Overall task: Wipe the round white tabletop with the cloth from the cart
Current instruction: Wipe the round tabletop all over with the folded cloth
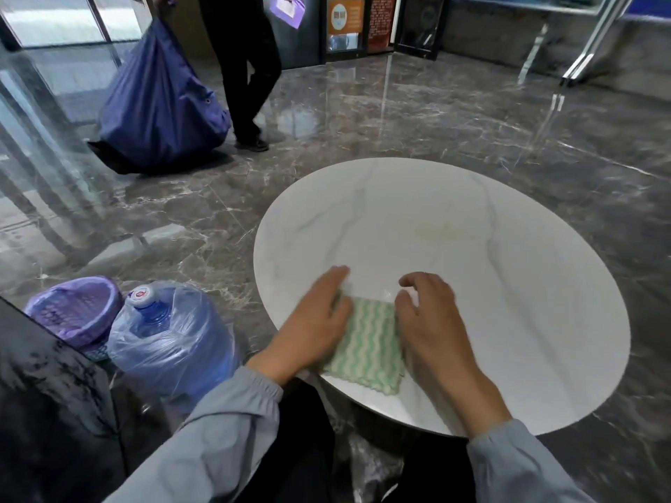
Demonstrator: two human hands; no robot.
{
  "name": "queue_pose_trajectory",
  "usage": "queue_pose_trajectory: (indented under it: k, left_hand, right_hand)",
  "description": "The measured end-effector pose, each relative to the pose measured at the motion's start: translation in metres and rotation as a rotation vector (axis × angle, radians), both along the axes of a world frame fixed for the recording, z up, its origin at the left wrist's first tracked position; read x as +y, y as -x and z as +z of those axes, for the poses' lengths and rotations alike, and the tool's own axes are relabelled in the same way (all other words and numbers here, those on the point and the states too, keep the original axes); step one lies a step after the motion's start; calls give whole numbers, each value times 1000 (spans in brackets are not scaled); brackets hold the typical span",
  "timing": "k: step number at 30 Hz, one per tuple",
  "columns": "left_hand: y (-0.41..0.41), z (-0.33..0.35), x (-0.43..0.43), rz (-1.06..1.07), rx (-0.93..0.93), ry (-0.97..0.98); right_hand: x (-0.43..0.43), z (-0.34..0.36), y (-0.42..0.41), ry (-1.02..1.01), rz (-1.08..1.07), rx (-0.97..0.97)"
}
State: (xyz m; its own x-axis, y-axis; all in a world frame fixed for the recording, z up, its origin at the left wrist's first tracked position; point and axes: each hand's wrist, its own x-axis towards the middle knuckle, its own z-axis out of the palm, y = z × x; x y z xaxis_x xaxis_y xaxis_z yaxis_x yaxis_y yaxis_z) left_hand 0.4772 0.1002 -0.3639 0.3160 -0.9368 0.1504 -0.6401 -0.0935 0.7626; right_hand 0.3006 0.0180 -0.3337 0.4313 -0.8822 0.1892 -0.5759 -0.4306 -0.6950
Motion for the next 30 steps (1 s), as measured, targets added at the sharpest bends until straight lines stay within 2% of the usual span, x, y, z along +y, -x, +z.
queue_pose_trajectory:
  k: [2,3,6,8,12,17,19,23,25,27,30]
  left_hand:
    - [-26,-5,-7,215,-102,57]
    - [-37,-9,-11,257,-156,52]
    - [-50,-21,-17,275,-166,32]
    - [-47,-23,-17,273,-189,52]
    - [-43,-26,-13,233,-332,114]
    - [-43,-29,-16,255,-372,110]
    - [-44,-30,-17,248,-390,129]
    - [-49,-32,-18,234,-378,106]
    - [-50,-32,-18,222,-370,98]
    - [-51,-34,-17,217,-387,107]
    - [-50,-32,-16,219,-391,117]
  right_hand:
    - [21,-4,-19,90,94,70]
    - [33,-8,-29,125,163,144]
    - [58,-27,-47,127,340,415]
    - [57,-37,-43,108,373,510]
    - [14,-41,-11,93,306,572]
    - [-35,-36,11,-24,96,656]
    - [-24,-35,-6,-17,148,680]
    - [35,-37,-35,138,427,666]
    - [47,-36,-31,144,514,631]
    - [31,-35,-17,134,528,615]
    - [-22,-36,15,111,367,648]
